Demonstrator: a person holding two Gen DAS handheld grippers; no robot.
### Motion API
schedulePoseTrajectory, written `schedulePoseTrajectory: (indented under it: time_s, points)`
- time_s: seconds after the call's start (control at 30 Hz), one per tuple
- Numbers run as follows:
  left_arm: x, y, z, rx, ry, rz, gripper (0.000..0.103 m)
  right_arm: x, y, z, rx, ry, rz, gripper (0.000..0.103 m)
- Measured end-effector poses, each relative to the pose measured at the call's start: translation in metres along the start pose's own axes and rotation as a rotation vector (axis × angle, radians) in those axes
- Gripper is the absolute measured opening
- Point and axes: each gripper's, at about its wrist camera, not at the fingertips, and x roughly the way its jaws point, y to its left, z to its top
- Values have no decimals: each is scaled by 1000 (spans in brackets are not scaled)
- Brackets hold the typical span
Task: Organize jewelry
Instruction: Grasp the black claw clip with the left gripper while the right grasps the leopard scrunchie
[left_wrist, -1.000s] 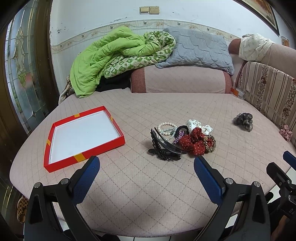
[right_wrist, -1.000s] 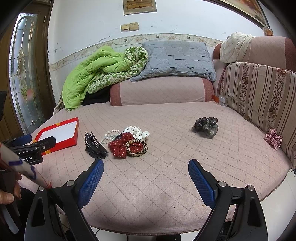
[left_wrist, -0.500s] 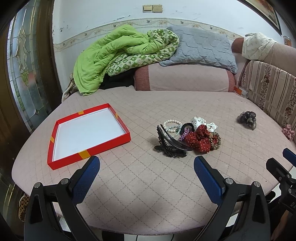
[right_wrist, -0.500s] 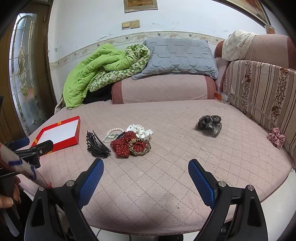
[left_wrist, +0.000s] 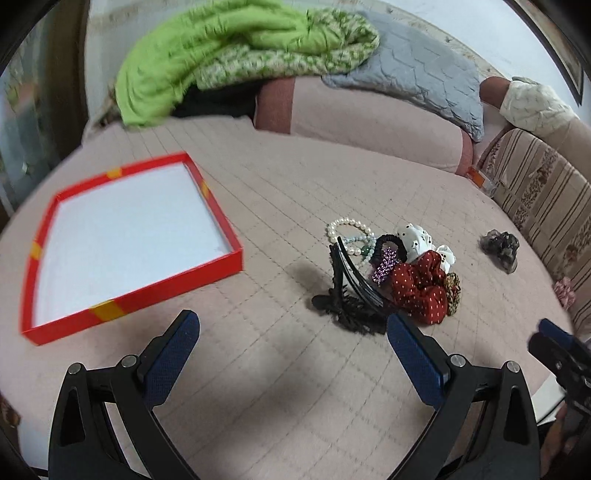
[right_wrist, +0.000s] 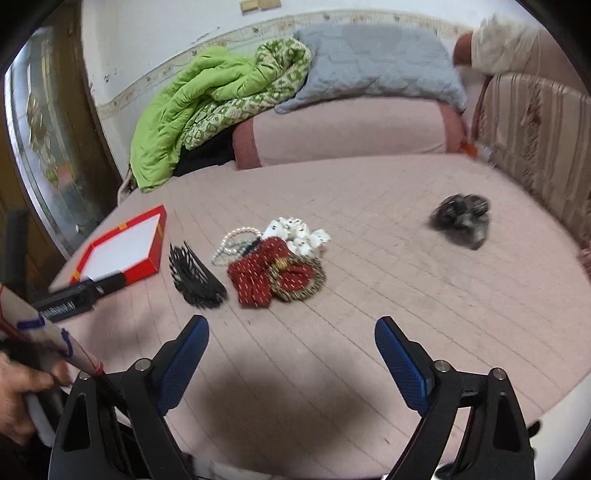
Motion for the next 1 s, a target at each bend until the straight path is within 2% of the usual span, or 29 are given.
schedulePoseTrajectory:
  time_s: [0.23,0.3,0.33,0.37,0.43,0.53,0.77,0.87,1.0]
  points:
    - [31,5,3,-51,29,-88,101,67,-12,28,123,99,43,84]
    - [35,8,4,-62,39,-98,101,83,-15,30,151,130,60,67]
    - [37,8,4,-63,41,-101,101,93,-14,31,159,146,64,52]
    - [37,10,4,-65,38,-105,101,96,-12,31,158,150,63,46]
    - [37,9,4,-60,34,-107,101,101,-5,33,147,141,80,42]
    - [41,5,3,-39,44,-113,101,107,6,36,97,136,62,37]
    - [51,-7,4,-12,72,-157,101,131,2,36,97,196,38,13]
    - [55,-10,4,-16,76,-176,101,114,-3,40,111,124,50,9]
    - [62,-16,7,-18,80,-180,101,72,-13,53,130,-60,80,9]
